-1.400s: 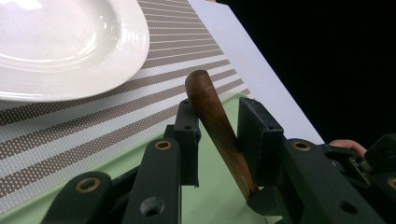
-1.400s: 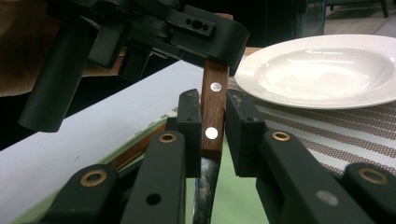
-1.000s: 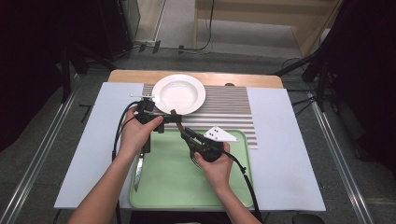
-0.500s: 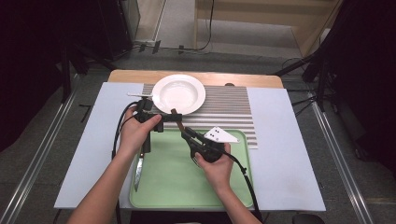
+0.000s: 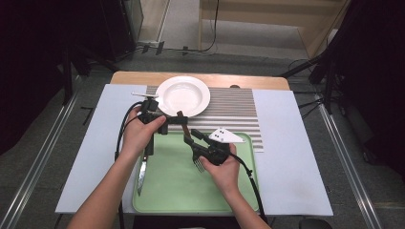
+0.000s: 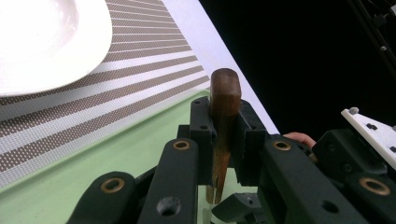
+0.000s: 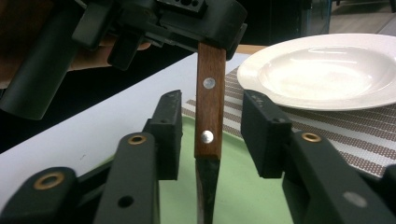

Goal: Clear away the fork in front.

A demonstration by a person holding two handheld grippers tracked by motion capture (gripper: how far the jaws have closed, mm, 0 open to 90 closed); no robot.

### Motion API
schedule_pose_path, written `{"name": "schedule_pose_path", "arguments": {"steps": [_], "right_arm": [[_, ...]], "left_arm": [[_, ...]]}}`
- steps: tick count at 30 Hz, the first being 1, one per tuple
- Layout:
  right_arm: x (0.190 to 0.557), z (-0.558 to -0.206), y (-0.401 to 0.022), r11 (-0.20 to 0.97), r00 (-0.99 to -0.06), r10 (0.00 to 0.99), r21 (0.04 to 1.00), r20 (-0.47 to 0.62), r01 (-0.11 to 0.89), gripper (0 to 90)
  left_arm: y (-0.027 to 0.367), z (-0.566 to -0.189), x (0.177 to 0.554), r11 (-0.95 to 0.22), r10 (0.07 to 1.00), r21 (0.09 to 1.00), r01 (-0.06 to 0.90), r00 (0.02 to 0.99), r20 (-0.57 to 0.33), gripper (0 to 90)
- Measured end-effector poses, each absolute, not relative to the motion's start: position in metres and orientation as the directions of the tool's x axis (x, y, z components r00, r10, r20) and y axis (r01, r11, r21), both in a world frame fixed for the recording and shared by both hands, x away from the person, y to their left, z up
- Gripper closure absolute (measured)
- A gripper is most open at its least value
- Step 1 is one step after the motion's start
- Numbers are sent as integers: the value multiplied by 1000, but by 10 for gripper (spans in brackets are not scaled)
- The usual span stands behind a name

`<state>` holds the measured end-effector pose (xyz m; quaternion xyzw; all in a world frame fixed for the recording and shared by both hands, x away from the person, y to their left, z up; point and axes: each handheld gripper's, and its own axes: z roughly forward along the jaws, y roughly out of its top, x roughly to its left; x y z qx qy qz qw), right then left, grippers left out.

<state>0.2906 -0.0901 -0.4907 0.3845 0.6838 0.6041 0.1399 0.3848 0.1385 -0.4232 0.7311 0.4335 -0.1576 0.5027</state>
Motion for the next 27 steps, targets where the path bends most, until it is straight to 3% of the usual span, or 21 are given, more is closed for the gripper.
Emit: {"name": "schedule_pose_path", "arguments": {"steps": [4,14,27], "right_arm": [[295,-486,-94,-22,-672,681,925,292,380,493],[298,-472,-107,53,-741,592,902,316,427,447],[296,-464,-129,111,-732,628,901,265,421,420]], "left_arm": [[138,-418,383,-148,493,614,775,596,-633,803],[149,-403,374,-214,514,644,735,645,-566,803],[161,-390,362,-269,493,649,712,681,-542,802]]}}
